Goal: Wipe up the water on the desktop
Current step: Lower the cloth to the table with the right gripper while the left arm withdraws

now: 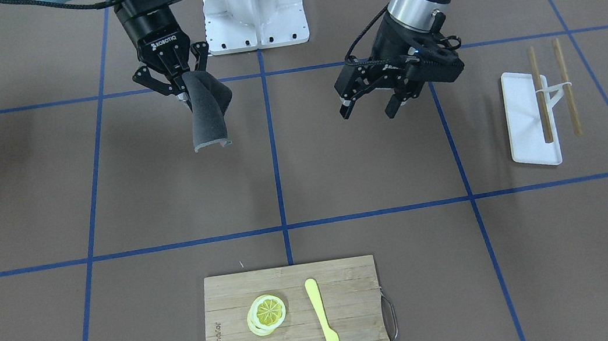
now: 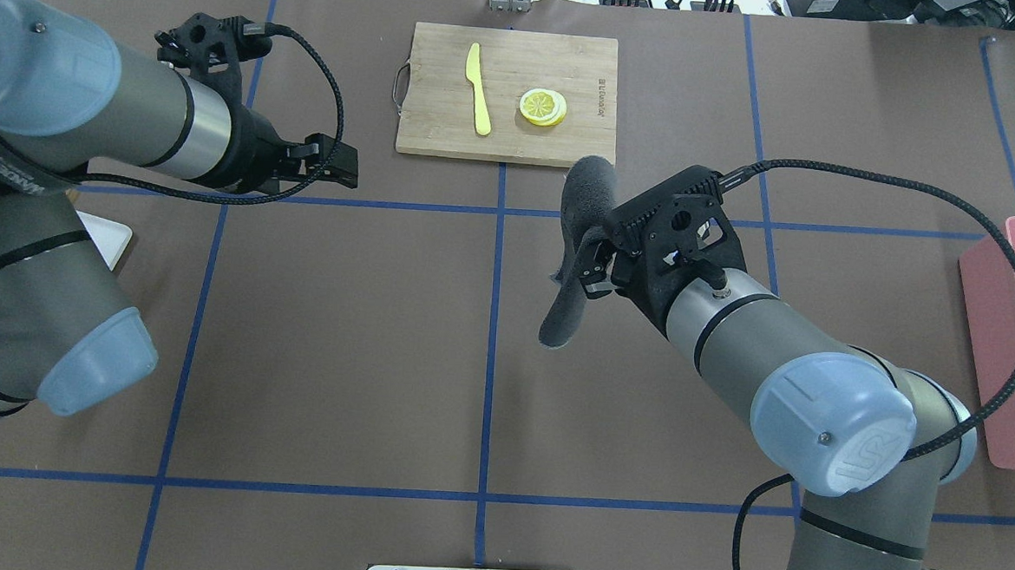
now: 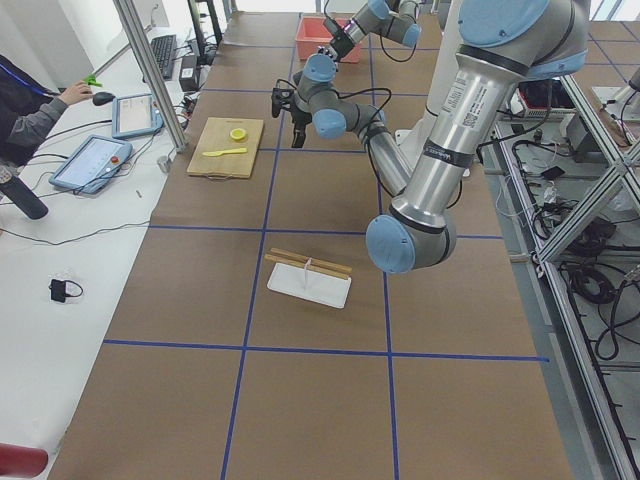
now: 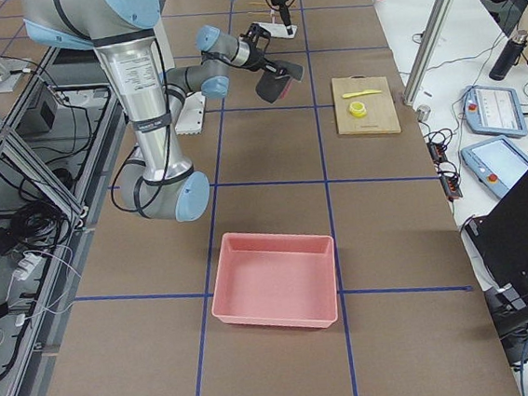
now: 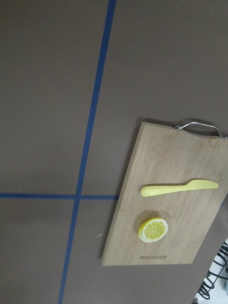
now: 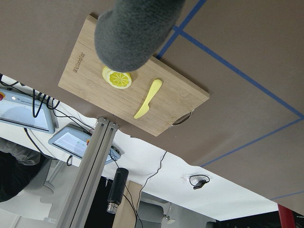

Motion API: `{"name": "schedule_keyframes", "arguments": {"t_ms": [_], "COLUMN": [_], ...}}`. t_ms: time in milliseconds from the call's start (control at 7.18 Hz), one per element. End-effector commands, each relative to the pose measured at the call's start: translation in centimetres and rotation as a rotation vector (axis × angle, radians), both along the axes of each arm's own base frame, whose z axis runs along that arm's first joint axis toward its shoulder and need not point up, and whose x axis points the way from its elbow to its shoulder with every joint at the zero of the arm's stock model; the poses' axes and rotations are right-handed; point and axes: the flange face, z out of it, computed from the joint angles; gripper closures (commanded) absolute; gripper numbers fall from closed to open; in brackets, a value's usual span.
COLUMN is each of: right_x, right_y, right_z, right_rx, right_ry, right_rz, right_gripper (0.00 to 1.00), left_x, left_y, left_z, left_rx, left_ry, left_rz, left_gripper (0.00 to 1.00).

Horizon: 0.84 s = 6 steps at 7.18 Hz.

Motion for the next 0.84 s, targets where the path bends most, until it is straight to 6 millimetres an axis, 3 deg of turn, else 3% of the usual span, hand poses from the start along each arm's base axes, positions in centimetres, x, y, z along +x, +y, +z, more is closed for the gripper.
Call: {"name": "schedule_keyframes", "arguments": {"t_ms": [0,278,557,696], "right_x": [0.5,2.0,4.4,5.6], "right_y": [-0.5,-2.5,-5.5,-6.6], "right_z": [2.0,5.6,8.3,9.7], "right_rx": [-0.024,-0.196,-0.407,-0.498], "right_ry": [0.033,0.036,0.103,0.152], "right_rz": [0.016,0.016,0.041,0.041], "right_gripper": [1.00,1.00,1.00,1.00], "left_x": [-6.8,-15.9,-27.3,-33.5], "left_y": [-1.2,-2.6,-5.3,-6.9], "left_z": [0.9,6.3,12.7,17.1], "left_rx": [0.101,0.157,0.156,0.095], "left_ry": [-0.252,-0.437,-0.536,-0.486], "left_rz": [0.105,0.180,0.243,0.263], "left_gripper": [0.01,0.01,0.01,0.01]}}
